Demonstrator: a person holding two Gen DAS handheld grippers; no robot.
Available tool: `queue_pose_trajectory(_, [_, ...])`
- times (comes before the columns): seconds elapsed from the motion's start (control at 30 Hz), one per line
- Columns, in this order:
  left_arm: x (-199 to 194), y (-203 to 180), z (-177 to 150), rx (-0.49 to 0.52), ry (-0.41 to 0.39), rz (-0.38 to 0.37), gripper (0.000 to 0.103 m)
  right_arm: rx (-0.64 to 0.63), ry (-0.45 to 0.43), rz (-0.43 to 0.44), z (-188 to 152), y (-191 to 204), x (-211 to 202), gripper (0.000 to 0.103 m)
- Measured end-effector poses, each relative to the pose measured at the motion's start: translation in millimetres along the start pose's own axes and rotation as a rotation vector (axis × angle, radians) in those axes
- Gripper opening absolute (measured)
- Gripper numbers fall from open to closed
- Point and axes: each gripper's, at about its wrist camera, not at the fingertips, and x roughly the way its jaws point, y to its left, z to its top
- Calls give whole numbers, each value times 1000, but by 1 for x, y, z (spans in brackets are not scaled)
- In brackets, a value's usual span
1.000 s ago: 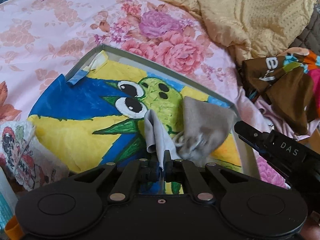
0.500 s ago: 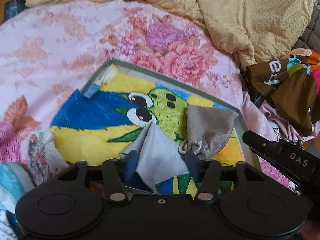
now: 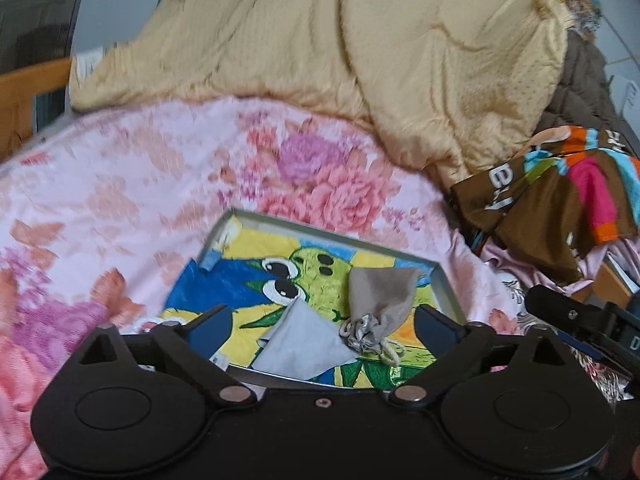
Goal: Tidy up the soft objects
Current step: 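Lower both items into the frog tray and open both tools, then withdraw both tools from the tray back toward the pile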
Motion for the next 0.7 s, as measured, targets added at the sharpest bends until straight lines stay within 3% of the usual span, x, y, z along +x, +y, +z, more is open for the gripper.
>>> queue_pose_trajectory(0.37, [-76, -6, -24, 106, -113, -21, 102, -108, -139, -8, -38, 20, -79, 103])
queue_pose_trajectory(0.7, [-133, 19, -61, 154, -172, -23, 102, -169, -231, -50, -95, 48, -136, 103])
